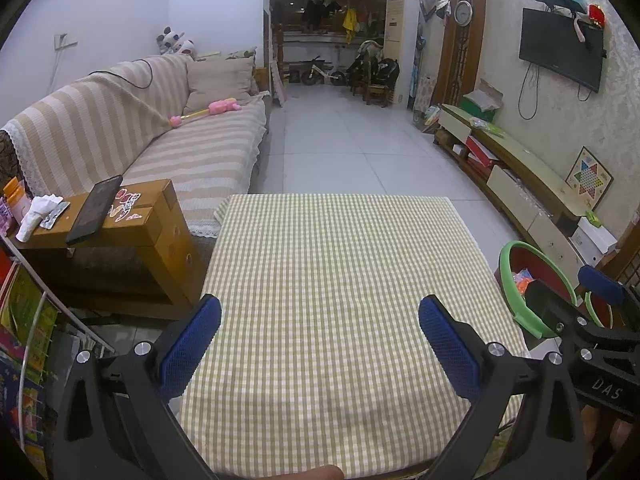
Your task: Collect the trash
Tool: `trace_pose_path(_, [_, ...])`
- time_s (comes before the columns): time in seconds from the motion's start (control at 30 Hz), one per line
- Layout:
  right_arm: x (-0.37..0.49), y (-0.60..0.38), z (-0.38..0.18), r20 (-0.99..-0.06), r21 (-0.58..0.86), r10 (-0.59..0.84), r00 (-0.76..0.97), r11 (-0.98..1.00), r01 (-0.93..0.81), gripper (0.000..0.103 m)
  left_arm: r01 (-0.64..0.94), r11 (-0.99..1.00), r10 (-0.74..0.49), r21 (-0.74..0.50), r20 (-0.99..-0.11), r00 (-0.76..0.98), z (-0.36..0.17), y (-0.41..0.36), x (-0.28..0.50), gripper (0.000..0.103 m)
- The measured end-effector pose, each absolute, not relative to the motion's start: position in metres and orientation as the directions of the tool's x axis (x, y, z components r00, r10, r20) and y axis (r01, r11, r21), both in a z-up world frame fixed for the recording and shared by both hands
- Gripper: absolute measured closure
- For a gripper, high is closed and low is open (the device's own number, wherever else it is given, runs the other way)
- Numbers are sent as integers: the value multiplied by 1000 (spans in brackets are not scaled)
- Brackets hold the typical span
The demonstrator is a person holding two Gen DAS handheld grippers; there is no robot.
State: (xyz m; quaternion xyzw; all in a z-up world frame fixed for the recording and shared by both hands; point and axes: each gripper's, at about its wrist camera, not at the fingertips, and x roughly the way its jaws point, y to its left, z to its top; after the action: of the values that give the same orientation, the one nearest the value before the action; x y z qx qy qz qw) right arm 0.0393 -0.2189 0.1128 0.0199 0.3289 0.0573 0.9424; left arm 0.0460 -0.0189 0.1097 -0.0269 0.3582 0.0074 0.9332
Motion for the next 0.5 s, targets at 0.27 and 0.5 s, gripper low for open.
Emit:
trace_pose_path(0.27, [40,-219,112,-619,76,121,776,993,-95,5,-34,998,-6,-47,-669,743,110,-18,47,8])
trace_pose_path(0.5, [40,-219,113,-619,76,122,776,993,-95,5,-33,998,-7,-47,-669,743,110,-18,47,8])
